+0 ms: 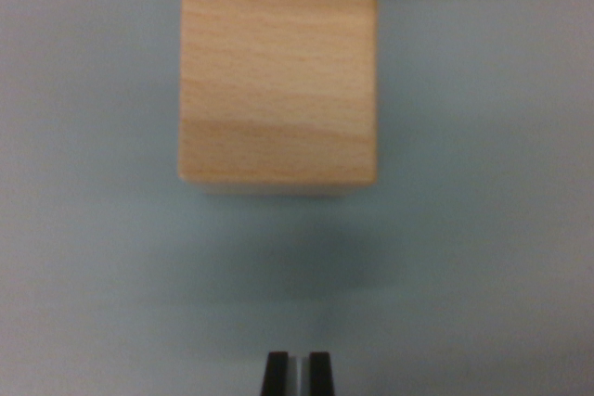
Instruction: Push wooden cube
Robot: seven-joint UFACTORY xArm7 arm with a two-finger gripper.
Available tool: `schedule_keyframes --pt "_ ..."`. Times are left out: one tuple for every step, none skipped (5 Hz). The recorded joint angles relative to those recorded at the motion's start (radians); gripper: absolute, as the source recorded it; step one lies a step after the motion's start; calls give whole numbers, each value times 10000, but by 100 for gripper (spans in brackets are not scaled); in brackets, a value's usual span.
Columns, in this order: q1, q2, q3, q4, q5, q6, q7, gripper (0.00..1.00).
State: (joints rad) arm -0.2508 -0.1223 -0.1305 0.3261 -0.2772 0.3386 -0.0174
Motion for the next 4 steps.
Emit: schedule_keyframes --pt "0 0 0 0 0 0 0 100" --pt "2 8 1 10 2 2 0 100" --pt "2 8 1 10 2 2 0 100" --pt "22 86 10 111 28 27 5 100"
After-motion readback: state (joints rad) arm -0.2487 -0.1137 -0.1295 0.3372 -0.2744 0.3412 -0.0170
